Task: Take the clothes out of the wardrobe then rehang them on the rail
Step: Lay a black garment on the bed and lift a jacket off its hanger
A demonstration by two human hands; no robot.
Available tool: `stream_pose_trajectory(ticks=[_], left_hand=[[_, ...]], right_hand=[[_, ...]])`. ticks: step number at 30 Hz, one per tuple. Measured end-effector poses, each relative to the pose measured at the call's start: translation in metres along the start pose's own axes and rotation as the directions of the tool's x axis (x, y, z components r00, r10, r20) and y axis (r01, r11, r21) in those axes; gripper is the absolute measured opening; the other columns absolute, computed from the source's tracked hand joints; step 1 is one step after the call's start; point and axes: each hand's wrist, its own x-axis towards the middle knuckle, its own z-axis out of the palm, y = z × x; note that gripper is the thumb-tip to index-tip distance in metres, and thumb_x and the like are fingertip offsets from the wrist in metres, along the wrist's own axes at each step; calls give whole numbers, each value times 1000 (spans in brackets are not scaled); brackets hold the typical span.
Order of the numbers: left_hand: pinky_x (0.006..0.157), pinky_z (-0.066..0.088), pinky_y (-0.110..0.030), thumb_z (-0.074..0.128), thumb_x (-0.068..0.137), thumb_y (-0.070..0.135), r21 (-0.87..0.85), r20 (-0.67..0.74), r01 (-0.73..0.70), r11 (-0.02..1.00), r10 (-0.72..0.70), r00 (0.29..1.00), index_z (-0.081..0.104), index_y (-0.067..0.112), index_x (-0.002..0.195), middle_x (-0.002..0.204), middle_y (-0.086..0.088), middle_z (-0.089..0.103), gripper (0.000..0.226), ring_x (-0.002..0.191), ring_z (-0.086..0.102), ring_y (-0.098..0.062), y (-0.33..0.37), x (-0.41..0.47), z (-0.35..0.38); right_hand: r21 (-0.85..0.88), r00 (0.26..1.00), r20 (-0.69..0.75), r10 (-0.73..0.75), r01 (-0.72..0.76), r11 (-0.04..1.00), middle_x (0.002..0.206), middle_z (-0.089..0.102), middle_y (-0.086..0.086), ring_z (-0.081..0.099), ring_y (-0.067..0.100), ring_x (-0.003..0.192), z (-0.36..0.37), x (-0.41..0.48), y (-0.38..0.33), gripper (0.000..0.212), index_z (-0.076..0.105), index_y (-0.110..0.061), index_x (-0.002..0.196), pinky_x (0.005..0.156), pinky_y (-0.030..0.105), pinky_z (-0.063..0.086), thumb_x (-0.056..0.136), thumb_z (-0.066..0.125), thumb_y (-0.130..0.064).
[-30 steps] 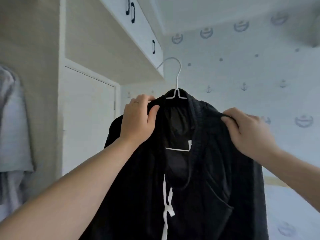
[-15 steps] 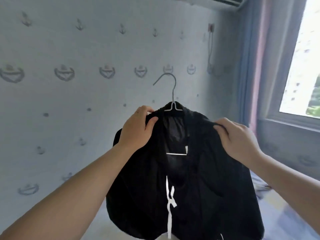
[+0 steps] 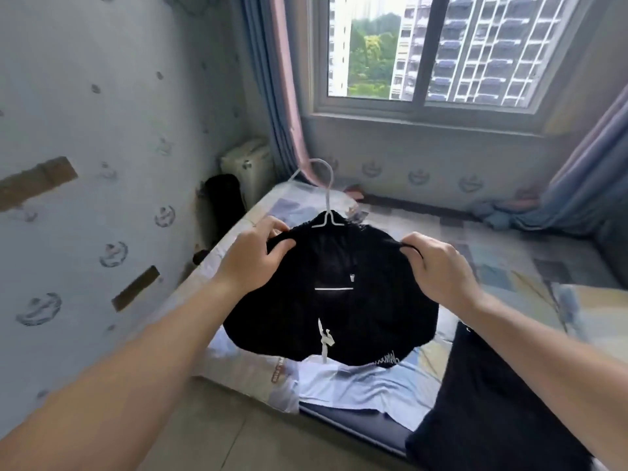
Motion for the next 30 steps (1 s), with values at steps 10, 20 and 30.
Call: stream_pose_trajectory(ticks=[10, 20, 30], left_hand=[[65, 40, -25, 68, 91, 28, -102, 361, 127, 987, -82, 929, 58, 35, 95, 78, 17, 59, 13, 75, 58, -7, -56, 2, 130], [81, 47, -35, 66, 92, 31, 25, 500, 276, 961, -251, 829, 62, 28, 103, 95, 9, 66, 12, 93, 61, -15, -89, 16, 226], [96, 42, -44, 58, 95, 38, 317, 572, 362, 876, -481, 664, 62, 28, 109, 115, 6, 65, 18, 110, 56, -22, -121, 16, 343]], right_hand=[[-44, 870, 189, 455, -455, 889, 105, 69, 4, 62, 29, 98, 70, -69, 58, 17, 65, -19, 110, 81, 43, 51, 98, 54, -22], [-16, 741, 340, 579, -611, 791, 92, 64, -10, 60, 20, 86, 141, -75, 132, 12, 63, -26, 99, 72, 37, 48, 99, 51, -27], [-127, 553, 562, 615, -677, 725, 94, 64, -2, 58, 25, 88, 224, -74, 226, 16, 62, -21, 97, 74, 43, 51, 100, 46, -26]])
